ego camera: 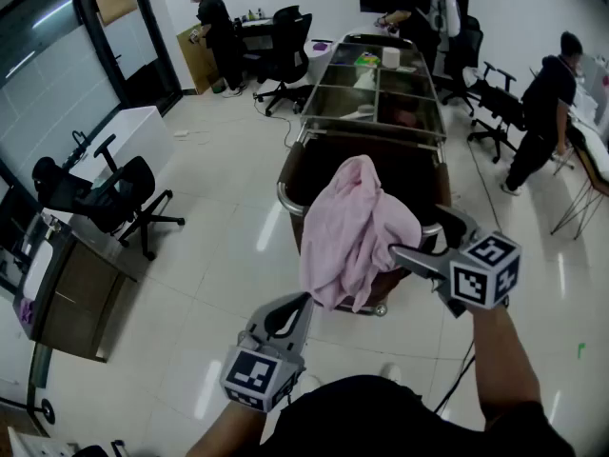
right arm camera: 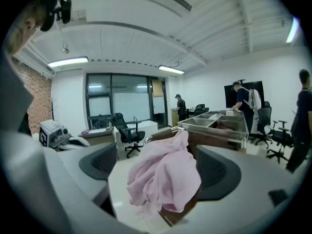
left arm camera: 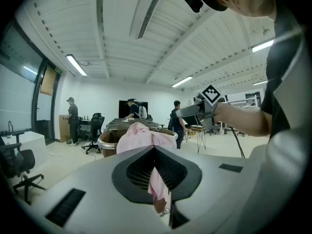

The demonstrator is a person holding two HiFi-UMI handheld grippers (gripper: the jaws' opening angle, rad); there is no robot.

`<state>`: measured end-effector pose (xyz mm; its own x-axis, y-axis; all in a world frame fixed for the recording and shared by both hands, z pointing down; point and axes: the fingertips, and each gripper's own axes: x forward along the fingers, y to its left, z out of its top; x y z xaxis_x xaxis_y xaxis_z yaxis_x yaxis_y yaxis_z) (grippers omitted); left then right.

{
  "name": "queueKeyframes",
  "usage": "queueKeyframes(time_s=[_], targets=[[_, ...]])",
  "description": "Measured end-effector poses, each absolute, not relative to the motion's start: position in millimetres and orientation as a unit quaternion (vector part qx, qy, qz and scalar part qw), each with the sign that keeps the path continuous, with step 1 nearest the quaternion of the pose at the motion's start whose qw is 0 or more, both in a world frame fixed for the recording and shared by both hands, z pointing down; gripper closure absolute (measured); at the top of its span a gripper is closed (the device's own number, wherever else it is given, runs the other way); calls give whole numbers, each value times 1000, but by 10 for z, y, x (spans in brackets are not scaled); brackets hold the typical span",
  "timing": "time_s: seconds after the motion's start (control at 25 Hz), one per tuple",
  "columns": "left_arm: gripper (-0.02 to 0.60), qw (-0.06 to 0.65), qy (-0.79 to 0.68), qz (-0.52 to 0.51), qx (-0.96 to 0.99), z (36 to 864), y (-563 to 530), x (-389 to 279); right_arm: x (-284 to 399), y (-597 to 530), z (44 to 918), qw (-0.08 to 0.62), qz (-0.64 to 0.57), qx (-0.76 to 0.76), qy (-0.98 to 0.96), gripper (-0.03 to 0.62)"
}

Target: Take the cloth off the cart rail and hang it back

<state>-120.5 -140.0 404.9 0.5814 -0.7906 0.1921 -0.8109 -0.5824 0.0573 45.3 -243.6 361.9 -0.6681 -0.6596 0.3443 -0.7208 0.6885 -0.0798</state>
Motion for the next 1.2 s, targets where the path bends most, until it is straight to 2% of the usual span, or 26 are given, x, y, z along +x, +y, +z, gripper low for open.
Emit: queueKeyframes(time_s=[0.2, 0.48, 0.76, 0.84, 0.92, 0.96, 1.2], targets=[[581, 78, -456, 84, 883, 4156, -1368, -1383, 100, -3020, 3911, 245, 96, 364, -894, 52], [581, 85, -453, 81, 884, 4221, -1351, -1462, -368, -3327, 4568, 388, 75, 308, -865, -24], [581, 99, -456, 71, 882, 4290, -1313, -1549, -422, -3542, 5159, 465, 101, 302, -826, -23], [581, 102, -459, 71, 880, 4342, -1320, -1572, -465, -3507, 5183, 484, 75, 295, -820, 43], [581, 107, -459, 69, 879, 4371, -1302, -1562, -484, -3414, 5226, 505, 32, 284, -814, 161], [581, 108, -459, 68, 879, 4373, -1284, -1552, -465, -3385, 5244, 512, 8, 284, -810, 188], [581, 108, -460, 68, 879, 4338, -1208, -1545, -435, -3324, 5114, 489, -69, 299, -817, 232]])
